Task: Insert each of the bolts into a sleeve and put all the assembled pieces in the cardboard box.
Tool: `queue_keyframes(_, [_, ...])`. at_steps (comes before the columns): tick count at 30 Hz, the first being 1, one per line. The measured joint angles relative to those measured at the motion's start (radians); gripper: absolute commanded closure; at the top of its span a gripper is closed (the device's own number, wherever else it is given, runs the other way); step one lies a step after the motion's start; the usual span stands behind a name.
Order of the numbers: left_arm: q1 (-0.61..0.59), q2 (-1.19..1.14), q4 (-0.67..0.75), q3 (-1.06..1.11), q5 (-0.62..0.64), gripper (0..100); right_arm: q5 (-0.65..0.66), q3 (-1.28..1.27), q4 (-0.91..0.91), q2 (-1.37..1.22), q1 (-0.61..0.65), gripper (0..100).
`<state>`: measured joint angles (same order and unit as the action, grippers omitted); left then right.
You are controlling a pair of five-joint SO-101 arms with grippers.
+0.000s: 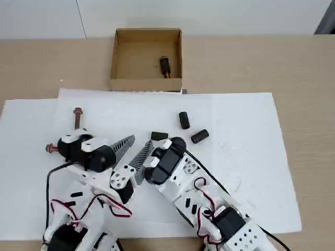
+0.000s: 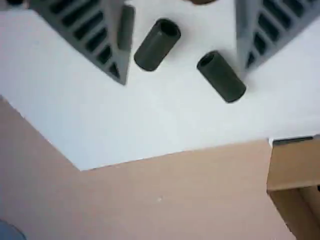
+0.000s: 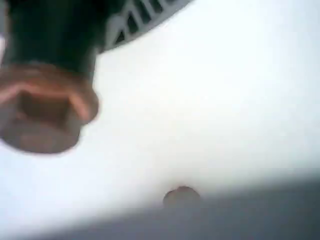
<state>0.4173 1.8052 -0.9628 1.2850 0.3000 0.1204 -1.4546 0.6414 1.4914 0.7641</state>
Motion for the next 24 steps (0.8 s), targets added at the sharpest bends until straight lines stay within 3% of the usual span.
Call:
queue_keyframes(4, [-0.054,0.000,0.000,-0.029,-0.051,100,0.000,0.000,0.000,0.000,0.000,99.5])
queue_keyframes(10, [-0.147,0.000,0.003,-0.052,-0.135,99,0.000,0.000,0.000,0.000,-0.043,99.5])
queue_keyframes(18, [-0.275,0.002,0.003,-0.049,-0.155,99,0.000,0.000,0.000,0.000,-0.172,99.5])
queue_keyframes(24, [-0.402,0.002,0.008,0.066,-0.239,99,0.000,0.000,0.000,0.000,-0.302,99.5])
